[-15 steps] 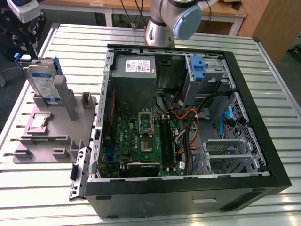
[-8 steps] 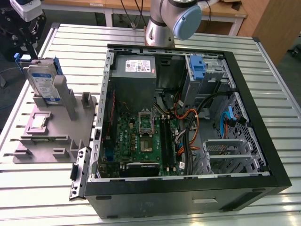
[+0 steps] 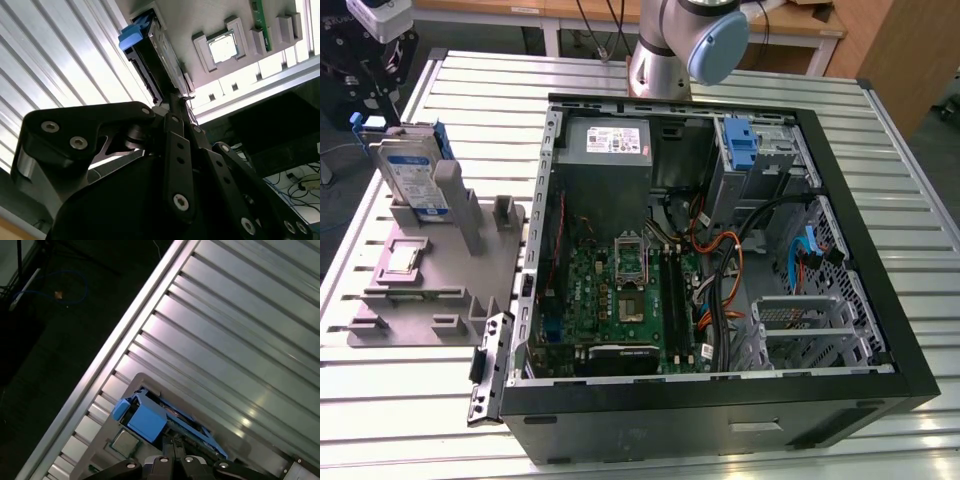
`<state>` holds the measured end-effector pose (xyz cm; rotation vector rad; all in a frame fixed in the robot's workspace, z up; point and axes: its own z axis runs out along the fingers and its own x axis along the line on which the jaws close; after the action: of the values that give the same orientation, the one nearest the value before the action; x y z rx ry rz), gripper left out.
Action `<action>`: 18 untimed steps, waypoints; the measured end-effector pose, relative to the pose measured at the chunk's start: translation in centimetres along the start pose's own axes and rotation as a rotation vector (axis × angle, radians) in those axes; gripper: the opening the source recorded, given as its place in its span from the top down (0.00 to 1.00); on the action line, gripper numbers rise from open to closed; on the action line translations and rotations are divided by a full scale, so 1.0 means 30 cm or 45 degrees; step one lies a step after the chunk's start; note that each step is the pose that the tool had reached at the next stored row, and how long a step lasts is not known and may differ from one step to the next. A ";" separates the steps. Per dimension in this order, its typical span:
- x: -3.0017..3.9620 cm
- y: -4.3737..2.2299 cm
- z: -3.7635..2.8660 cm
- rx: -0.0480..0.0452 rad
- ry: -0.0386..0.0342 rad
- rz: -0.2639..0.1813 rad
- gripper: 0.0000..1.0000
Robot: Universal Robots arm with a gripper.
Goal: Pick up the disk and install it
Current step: 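Pick up the disk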
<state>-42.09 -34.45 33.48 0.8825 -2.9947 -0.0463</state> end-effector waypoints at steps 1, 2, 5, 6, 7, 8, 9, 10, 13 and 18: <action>0.000 0.000 0.000 0.000 0.0004 -0.008 0.89; 0.000 0.000 0.000 0.000 0.0006 -0.014 0.89; 0.000 0.000 0.000 0.000 0.0007 -0.019 0.89; 0.000 0.000 0.000 0.000 0.0007 -0.020 0.89; 0.000 0.000 0.000 0.000 0.0007 -0.020 0.89; 0.000 0.000 0.000 0.000 0.0008 -0.020 0.89; 0.000 0.000 0.000 0.000 0.0008 -0.020 0.89; 0.000 0.000 0.000 0.000 0.0008 -0.020 0.89; 0.000 0.000 0.000 0.000 0.0008 -0.021 0.89; 0.000 0.000 0.000 0.000 0.0011 -0.033 0.89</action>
<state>-42.10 -34.45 33.49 0.9209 -2.9826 -0.0459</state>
